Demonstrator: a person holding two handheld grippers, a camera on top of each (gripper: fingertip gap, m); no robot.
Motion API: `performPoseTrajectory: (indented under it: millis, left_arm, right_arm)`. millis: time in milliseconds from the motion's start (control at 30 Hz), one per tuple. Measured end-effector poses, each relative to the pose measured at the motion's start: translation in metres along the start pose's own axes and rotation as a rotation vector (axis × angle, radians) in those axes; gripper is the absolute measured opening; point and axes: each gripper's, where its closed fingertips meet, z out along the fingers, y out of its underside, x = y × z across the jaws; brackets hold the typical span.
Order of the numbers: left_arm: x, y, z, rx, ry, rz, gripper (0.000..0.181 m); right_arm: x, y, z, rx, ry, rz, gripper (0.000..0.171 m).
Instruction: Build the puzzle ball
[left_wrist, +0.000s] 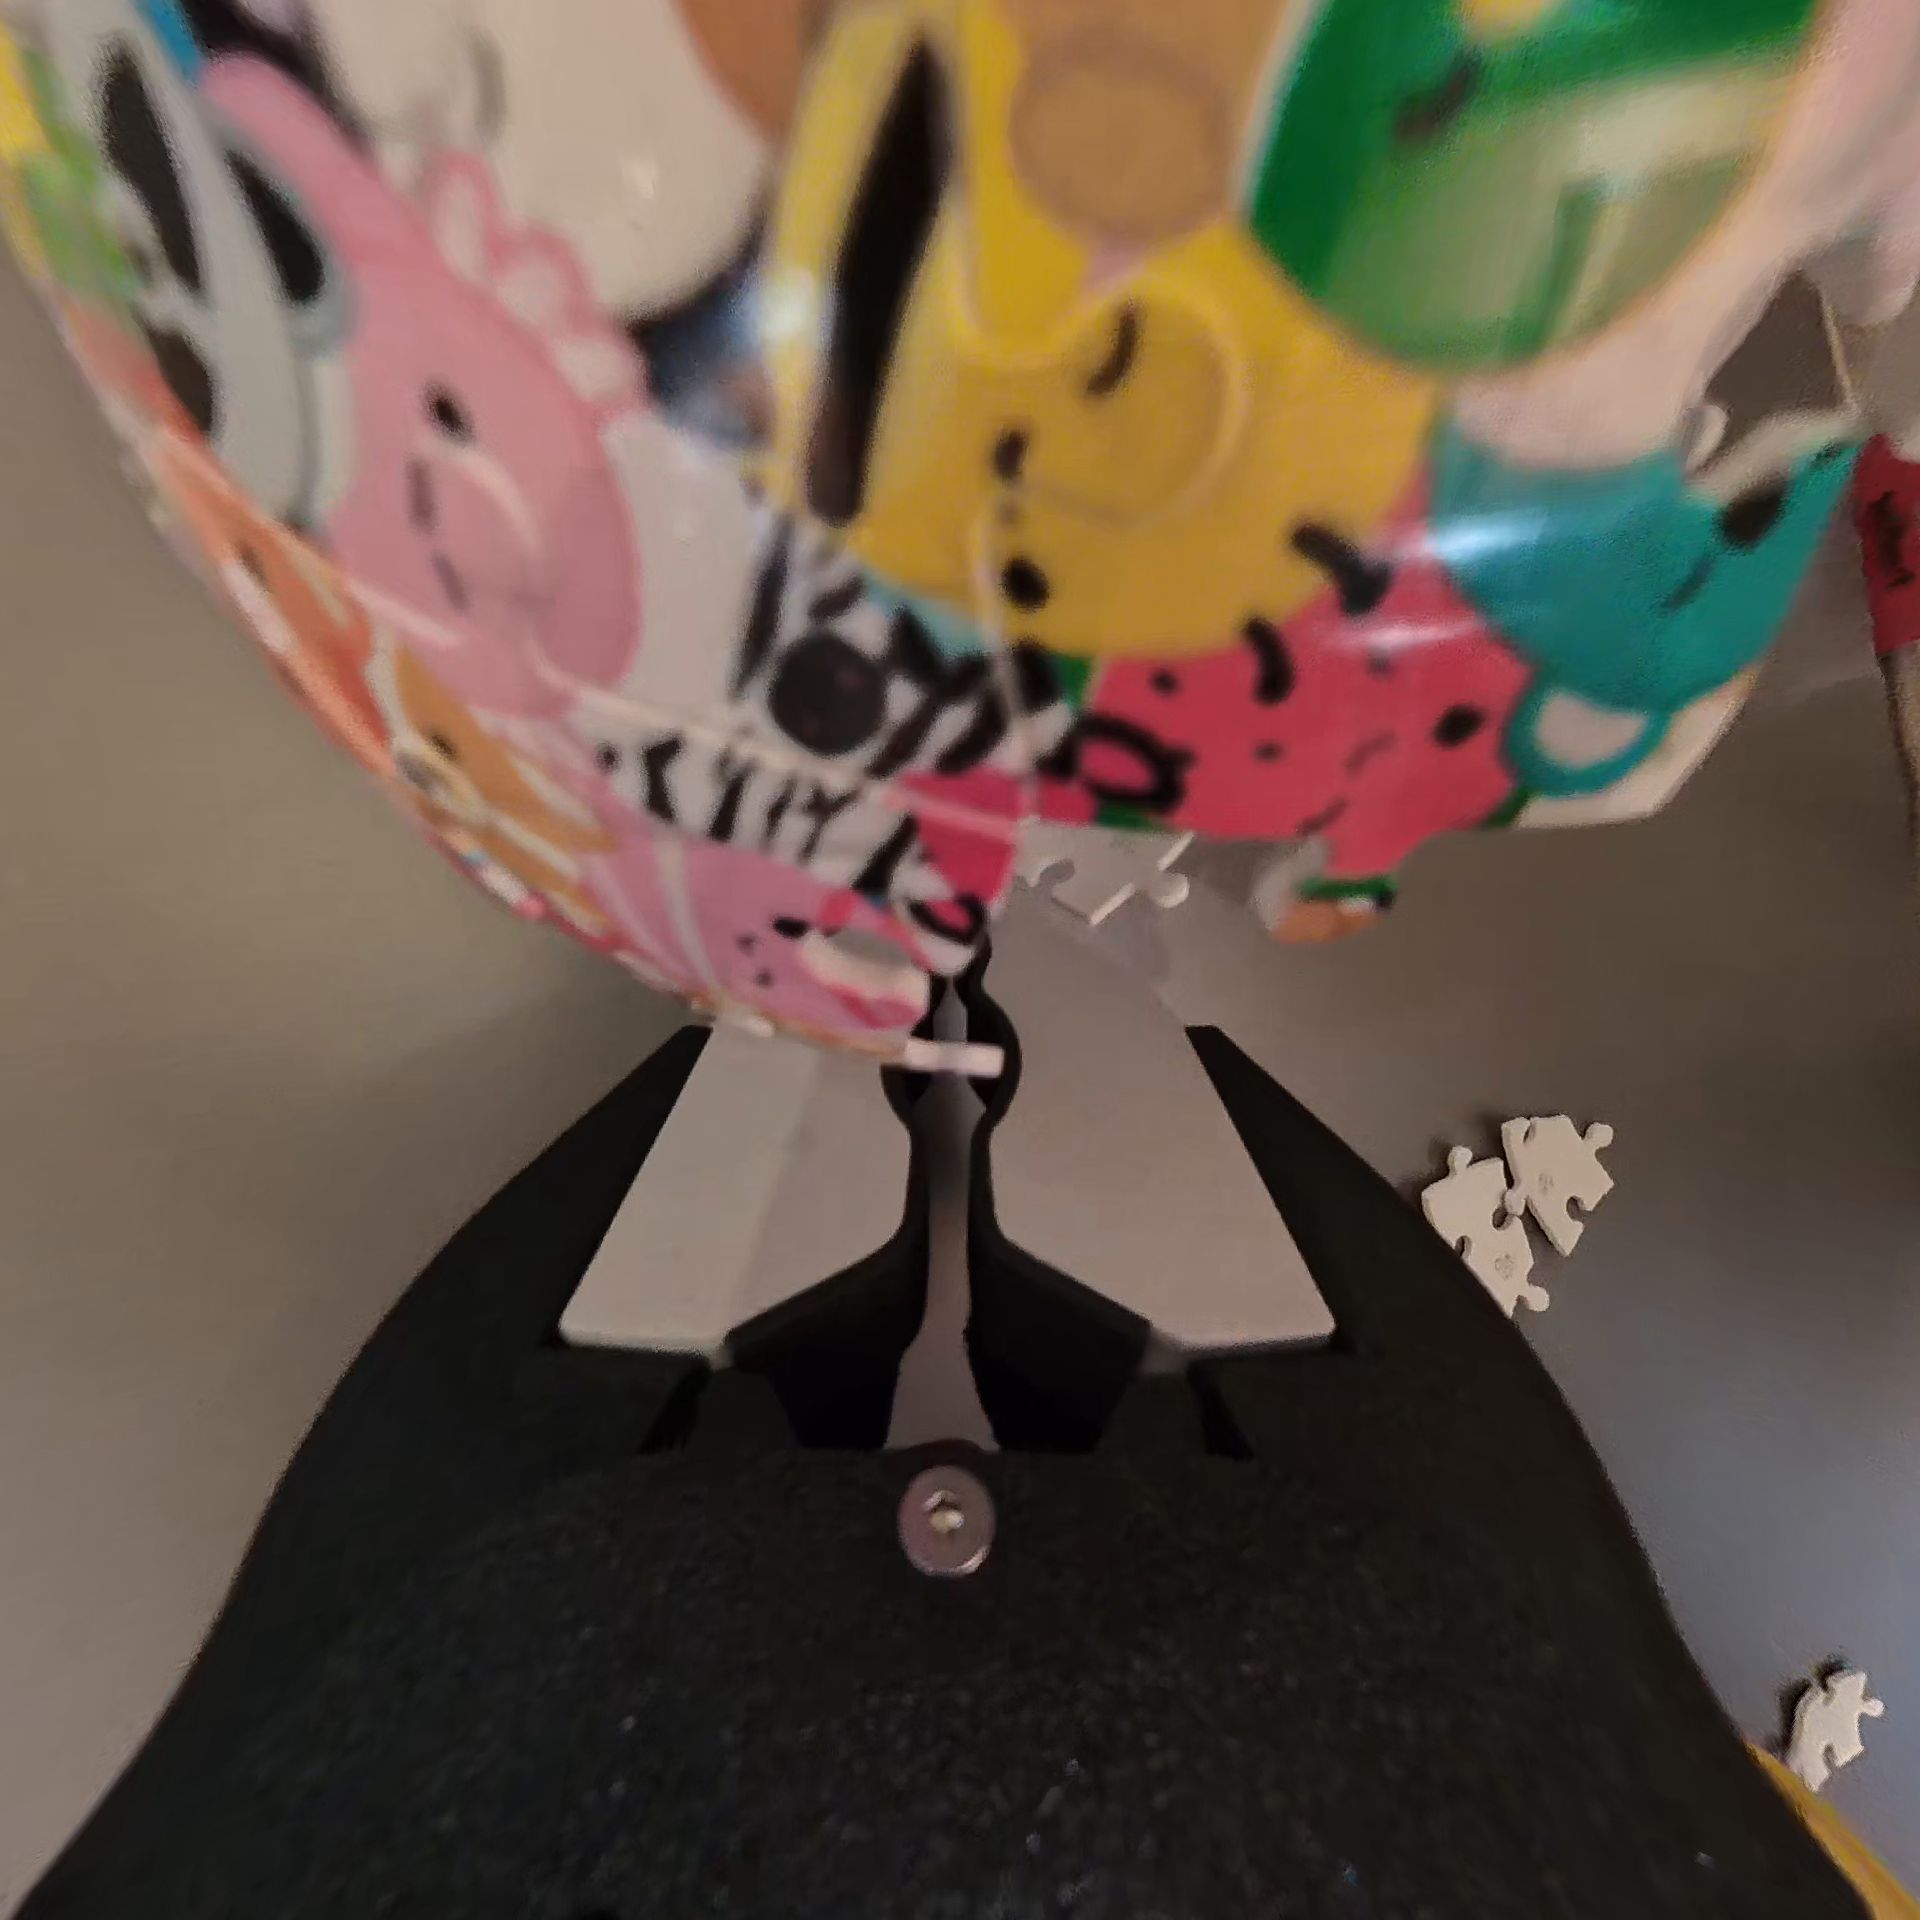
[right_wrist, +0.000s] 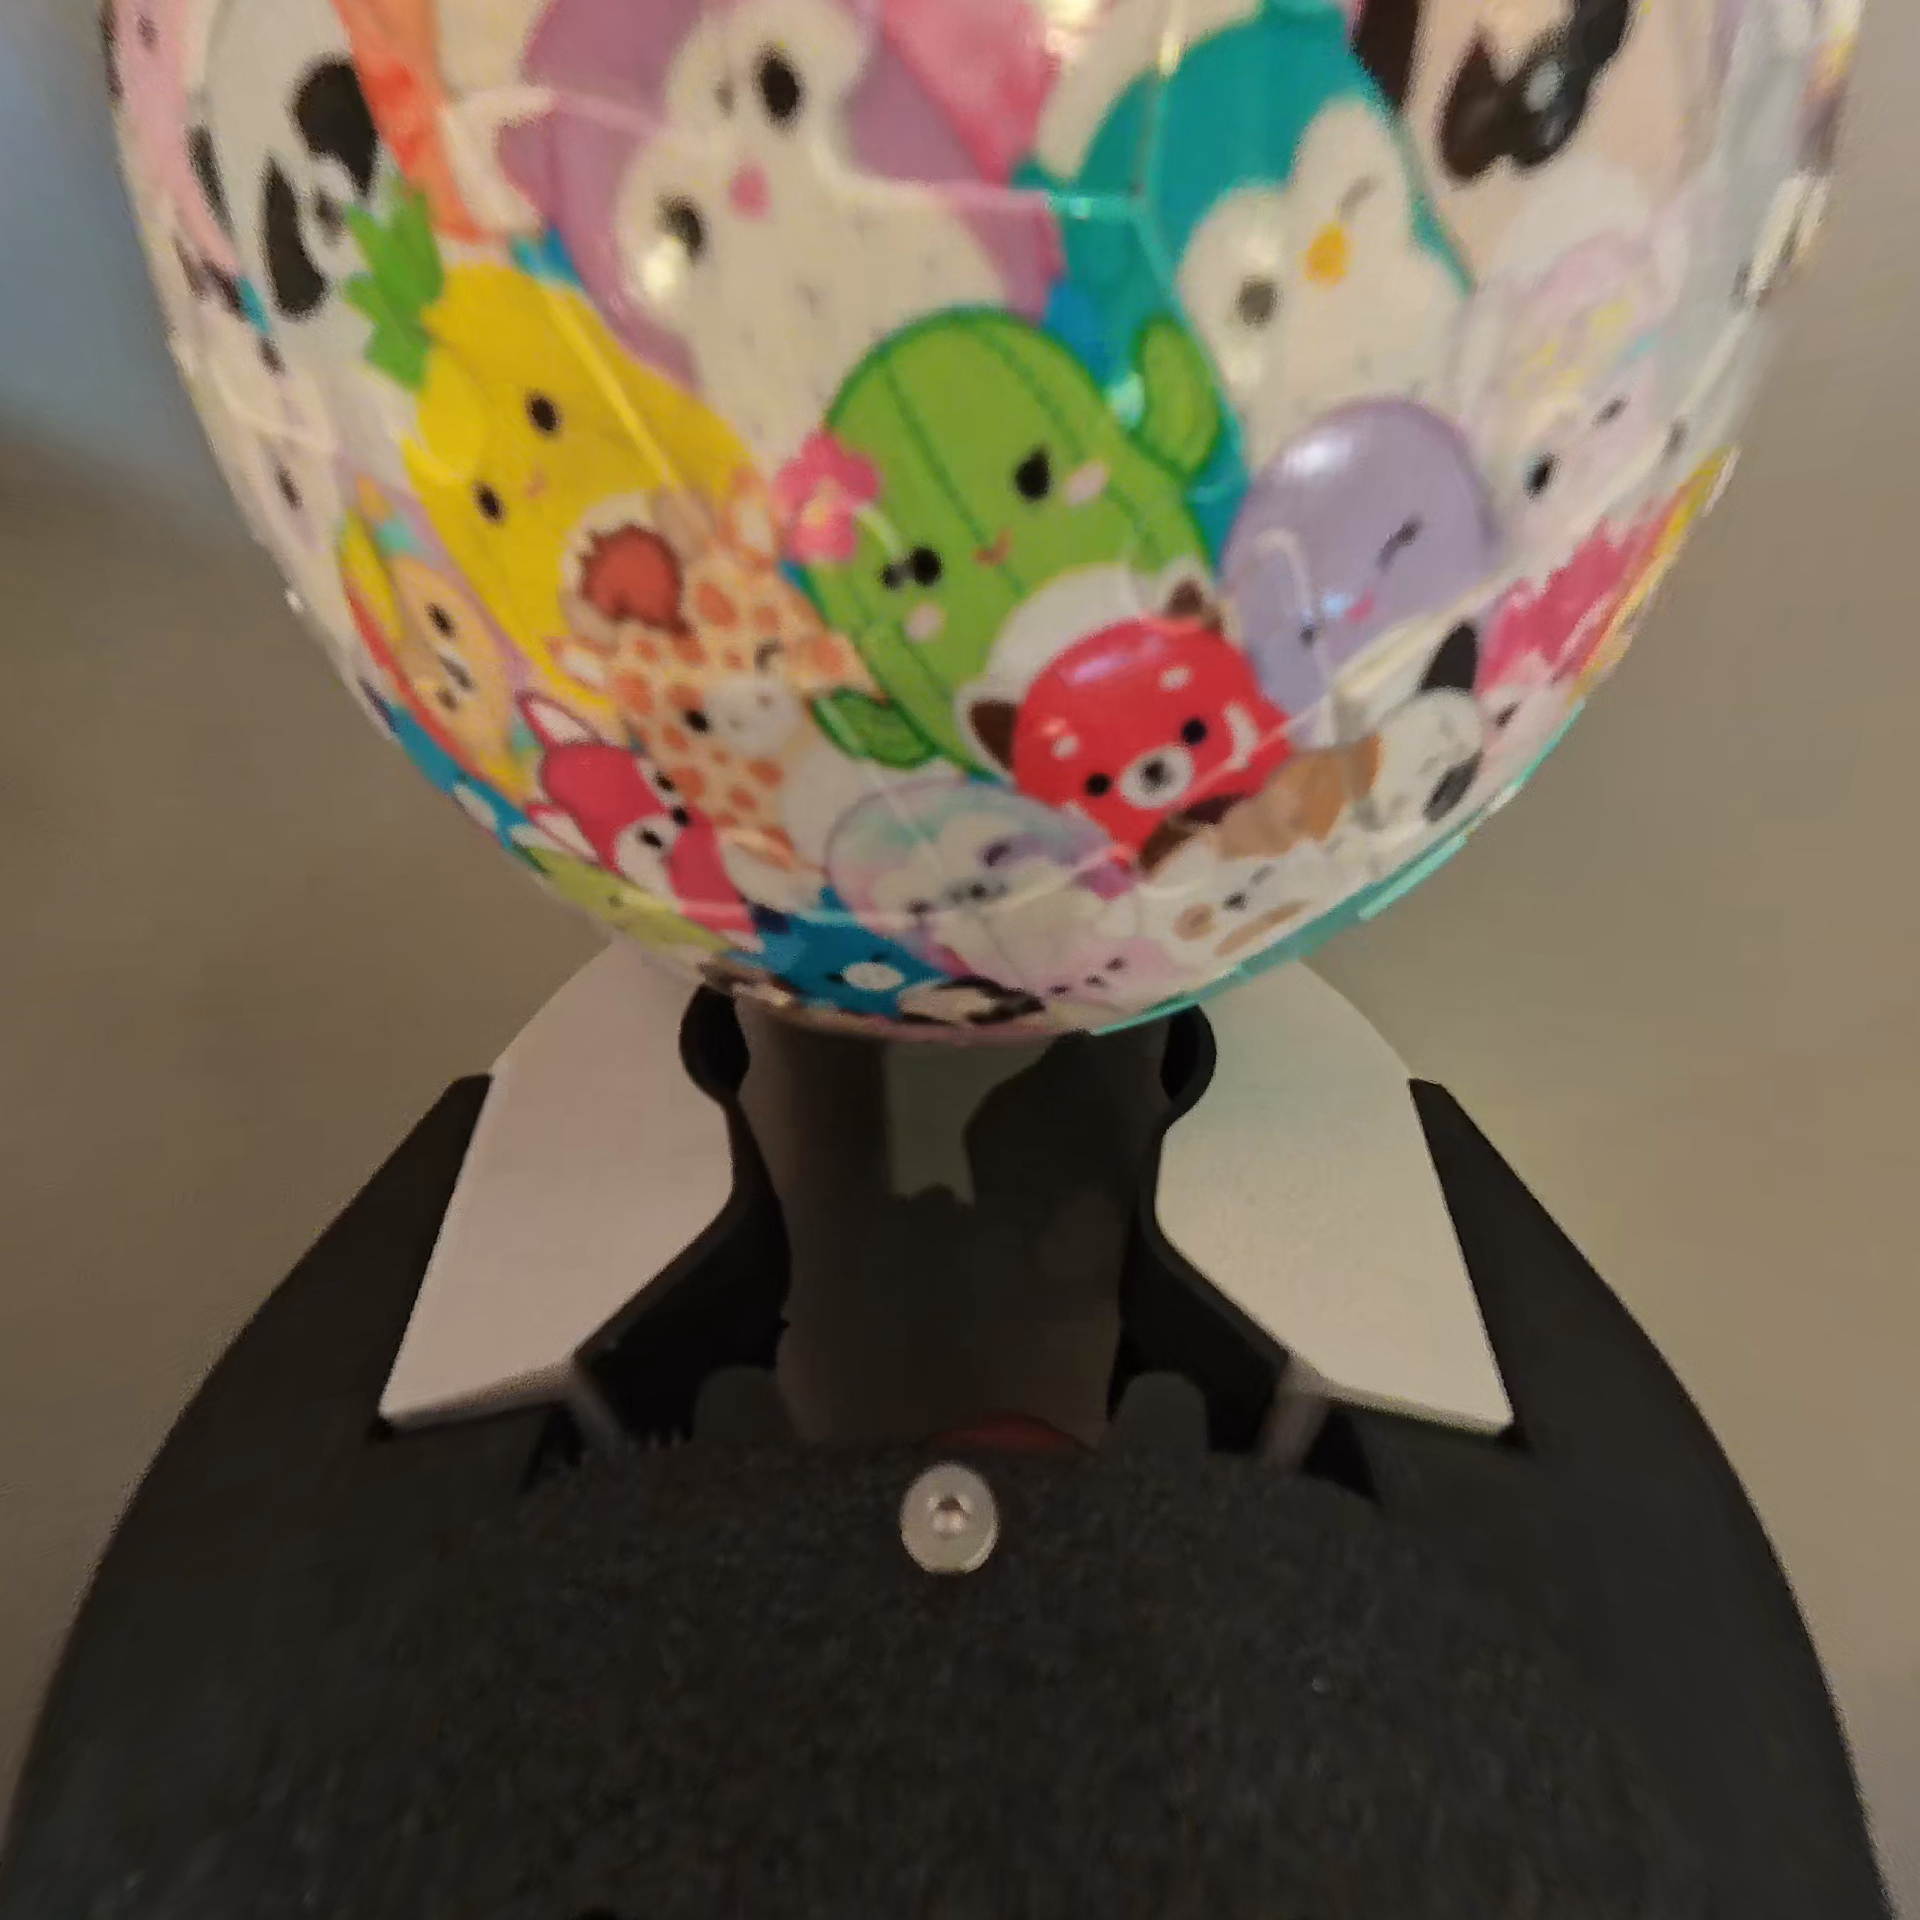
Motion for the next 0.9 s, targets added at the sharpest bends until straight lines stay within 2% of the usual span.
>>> performPoseTrajectory:
  millis: [100,200,367,400,433,500,533,567,600,667,767,900]
  left_arm:
    - [-0.004,0.000,-0.009,-0.003,-0.028,-0.026,0.000]
    - [-0.004,-0.002,-0.025,0.001,-0.067,-0.048,0.001]
    - [0.019,-0.018,-0.059,0.007,-0.133,-0.163,0.026]
    - [0.027,-0.028,-0.068,0.049,-0.155,-0.201,0.034]
    - [0.036,-0.038,-0.075,0.110,-0.184,-0.246,0.048]
    - [0.049,-0.052,-0.086,0.257,-0.276,-0.350,0.057]
    - [0.057,-0.058,-0.086,0.353,-0.302,-0.394,0.070]
    - [0.064,-0.058,-0.083,0.430,-0.333,-0.441,0.077]
    - [0.067,-0.052,-0.077,0.475,-0.382,-0.492,0.074]
    - [0.075,-0.043,-0.053,0.544,-0.405,-0.521,0.090]
    - [0.070,-0.028,-0.021,0.498,-0.470,-0.506,0.100]
    - [0.052,-0.022,-0.005,0.420,-0.474,-0.450,0.104]
  right_arm:
    - [0.001,0.004,-0.005,0.004,0.003,-0.007,0.079]
    - [0.001,0.010,-0.011,-0.002,0.075,-0.011,0.091]
    - [-0.008,0.020,-0.017,-0.060,0.245,0.022,0.087]
    - [-0.015,0.017,-0.017,-0.029,0.245,0.058,0.086]
    - [-0.025,0.012,-0.016,0.015,0.221,0.093,0.086]
    - [-0.037,0.004,-0.015,0.093,0.192,0.125,0.086]
    - [-0.039,0.002,-0.014,0.111,0.188,0.125,0.087]
    - [-0.040,0.003,-0.012,0.109,0.178,0.122,0.090]
    - [-0.038,0.006,-0.010,0.093,0.175,0.122,0.093]
    - [-0.037,0.010,-0.008,0.066,0.131,0.132,0.093]
    - [-0.037,0.006,-0.007,0.061,0.050,0.143,0.093]
    - [-0.035,0.006,-0.006,0.025,0.013,0.143,0.092]
